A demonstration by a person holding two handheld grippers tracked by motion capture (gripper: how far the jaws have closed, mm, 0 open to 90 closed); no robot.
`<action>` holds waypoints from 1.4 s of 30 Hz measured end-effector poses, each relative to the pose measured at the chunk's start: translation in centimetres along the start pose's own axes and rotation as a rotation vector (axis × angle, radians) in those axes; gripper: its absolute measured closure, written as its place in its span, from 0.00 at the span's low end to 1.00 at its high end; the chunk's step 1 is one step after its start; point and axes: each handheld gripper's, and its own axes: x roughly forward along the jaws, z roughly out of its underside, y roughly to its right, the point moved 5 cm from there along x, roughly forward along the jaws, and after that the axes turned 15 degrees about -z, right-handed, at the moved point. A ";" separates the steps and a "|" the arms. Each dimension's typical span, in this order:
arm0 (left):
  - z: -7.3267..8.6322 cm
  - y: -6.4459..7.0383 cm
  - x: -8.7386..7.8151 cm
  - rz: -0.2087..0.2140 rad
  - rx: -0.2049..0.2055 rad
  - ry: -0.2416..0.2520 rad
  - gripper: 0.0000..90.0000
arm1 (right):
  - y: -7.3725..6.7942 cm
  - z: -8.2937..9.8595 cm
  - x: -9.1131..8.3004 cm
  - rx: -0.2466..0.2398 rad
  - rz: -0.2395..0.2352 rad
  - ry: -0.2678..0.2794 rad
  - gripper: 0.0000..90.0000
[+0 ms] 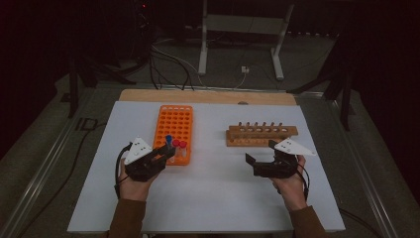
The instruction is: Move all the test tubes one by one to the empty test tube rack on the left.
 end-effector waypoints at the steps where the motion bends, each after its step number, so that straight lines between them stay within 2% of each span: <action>1: 0.0 -0.2 0.0 -0.006 -0.002 0.003 0.85 | 0.0 0.0 0.0 -0.002 0.003 0.000 0.00; 7: 0.3 -1.0 -0.1 -0.056 0.003 0.015 0.85 | 0.0 0.0 0.0 -0.004 0.008 0.002 0.00; 10: 0.5 -1.4 0.1 -0.101 0.006 0.041 0.85 | 0.0 0.0 0.0 -0.005 0.011 0.004 0.00; 13: 0.9 -1.8 0.4 -0.147 0.011 0.046 0.85 | 0.0 0.0 0.0 -0.005 0.013 0.005 0.00; 19: 1.6 -2.8 1.3 -0.199 -0.005 0.058 0.85 | 0.0 0.0 0.1 -0.008 0.013 0.005 0.00; 29: 3.1 -3.4 3.2 -0.207 -0.053 0.029 0.85 | 0.0 0.1 0.2 -0.009 0.010 -0.001 0.00; 34: 3.8 -3.5 3.8 -0.208 -0.061 0.005 0.85 | -0.1 0.1 0.3 -0.008 0.008 0.000 0.00; 38: 4.4 -3.4 4.2 -0.207 -0.059 -0.028 0.85 | -0.1 0.2 0.3 -0.011 0.008 -0.002 0.00; 42: 5.3 -3.2 4.7 -0.217 -0.048 -0.082 0.85 | -0.1 0.2 0.3 -0.013 0.007 -0.004 0.00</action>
